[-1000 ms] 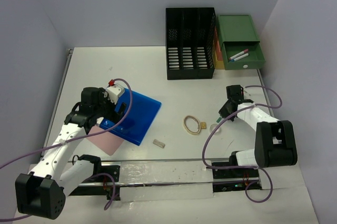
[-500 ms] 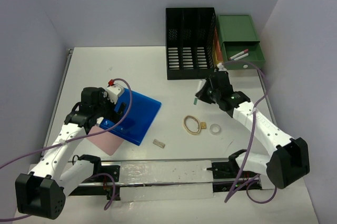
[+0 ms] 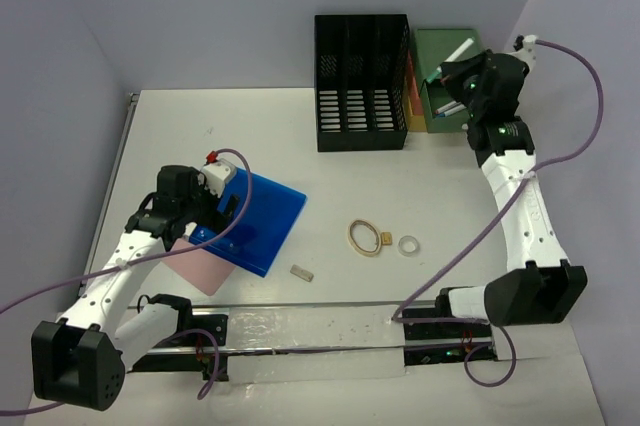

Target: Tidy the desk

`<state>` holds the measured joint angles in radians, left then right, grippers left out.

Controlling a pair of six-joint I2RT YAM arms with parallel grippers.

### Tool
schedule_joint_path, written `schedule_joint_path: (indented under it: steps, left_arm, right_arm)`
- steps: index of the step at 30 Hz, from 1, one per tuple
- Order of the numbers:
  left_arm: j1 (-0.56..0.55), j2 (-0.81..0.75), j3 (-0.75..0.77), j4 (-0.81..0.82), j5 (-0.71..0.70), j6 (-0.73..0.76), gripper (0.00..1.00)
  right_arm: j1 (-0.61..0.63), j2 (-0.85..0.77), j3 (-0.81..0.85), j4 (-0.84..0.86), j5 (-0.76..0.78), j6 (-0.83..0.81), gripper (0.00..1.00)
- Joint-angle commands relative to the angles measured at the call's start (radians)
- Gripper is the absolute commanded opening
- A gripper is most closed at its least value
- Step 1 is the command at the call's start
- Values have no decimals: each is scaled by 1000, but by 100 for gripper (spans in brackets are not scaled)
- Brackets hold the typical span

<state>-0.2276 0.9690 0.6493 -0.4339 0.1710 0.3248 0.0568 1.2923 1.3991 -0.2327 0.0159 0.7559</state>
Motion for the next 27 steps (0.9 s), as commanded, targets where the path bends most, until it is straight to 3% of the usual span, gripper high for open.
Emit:
schedule_joint_path:
  steps: [1, 9, 11, 15, 23, 27]
  left_arm:
    - [-3, 5, -1, 51, -20, -8, 99]
    - [-3, 23, 1, 47, -11, -7, 99]
    - [-3, 25, 3, 45, -10, -9, 99]
    - [-3, 18, 1, 45, -3, -6, 99]
    - [-3, 6, 1, 46, 1, -7, 99]
    - [-3, -6, 1, 46, -2, -9, 99]
  right_arm:
    - [-96, 94, 59, 3, 143, 38, 0]
    - [-194, 261, 96, -22, 152, 72, 3]
    - [-206, 300, 97, -31, 171, 74, 9]
    - [-209, 354, 123, -43, 126, 21, 33]
    - [-196, 325, 161, -89, 50, -101, 47]
    - [-195, 283, 132, -120, 47, -150, 49]
